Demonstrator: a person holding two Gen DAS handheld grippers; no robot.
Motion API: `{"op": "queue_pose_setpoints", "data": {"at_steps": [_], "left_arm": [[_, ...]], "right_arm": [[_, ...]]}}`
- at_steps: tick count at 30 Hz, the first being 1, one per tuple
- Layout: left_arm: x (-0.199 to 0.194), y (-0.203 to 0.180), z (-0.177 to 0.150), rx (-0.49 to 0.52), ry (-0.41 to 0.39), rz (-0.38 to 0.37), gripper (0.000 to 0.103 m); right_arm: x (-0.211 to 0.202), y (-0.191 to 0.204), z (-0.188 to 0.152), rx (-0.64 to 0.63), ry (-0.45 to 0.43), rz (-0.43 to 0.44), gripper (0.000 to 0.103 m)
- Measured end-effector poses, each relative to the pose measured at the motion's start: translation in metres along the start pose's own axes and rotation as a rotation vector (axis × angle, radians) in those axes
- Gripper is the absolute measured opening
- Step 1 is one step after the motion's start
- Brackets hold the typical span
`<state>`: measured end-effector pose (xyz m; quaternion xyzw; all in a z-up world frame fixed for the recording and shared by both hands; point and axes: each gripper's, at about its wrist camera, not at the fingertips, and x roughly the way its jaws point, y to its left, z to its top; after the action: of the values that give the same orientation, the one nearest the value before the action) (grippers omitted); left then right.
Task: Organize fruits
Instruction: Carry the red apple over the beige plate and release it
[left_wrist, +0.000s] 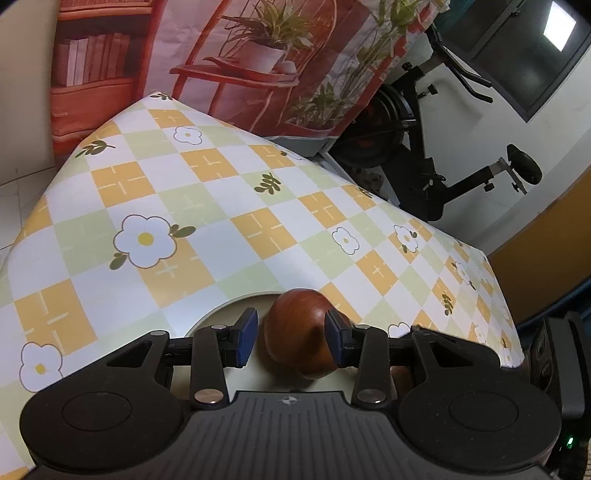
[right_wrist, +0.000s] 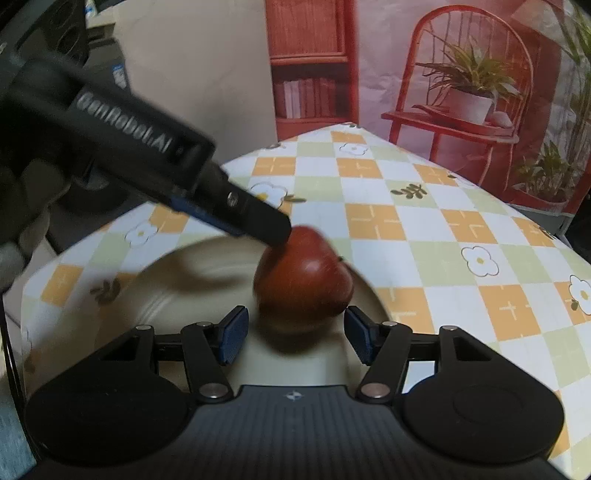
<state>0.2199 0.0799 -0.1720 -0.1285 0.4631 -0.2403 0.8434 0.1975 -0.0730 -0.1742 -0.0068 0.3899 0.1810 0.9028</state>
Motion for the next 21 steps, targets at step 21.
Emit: {"op": "queue_pose_setpoints", "data": {"at_steps": [21], "left_arm": [[-0.018, -0.018, -0.004, 0.066, -0.036, 0.158, 0.044]], "right_arm": [[-0.017, -0.005, -0.012, 0.057, 0.029, -0.032, 0.061]]}}
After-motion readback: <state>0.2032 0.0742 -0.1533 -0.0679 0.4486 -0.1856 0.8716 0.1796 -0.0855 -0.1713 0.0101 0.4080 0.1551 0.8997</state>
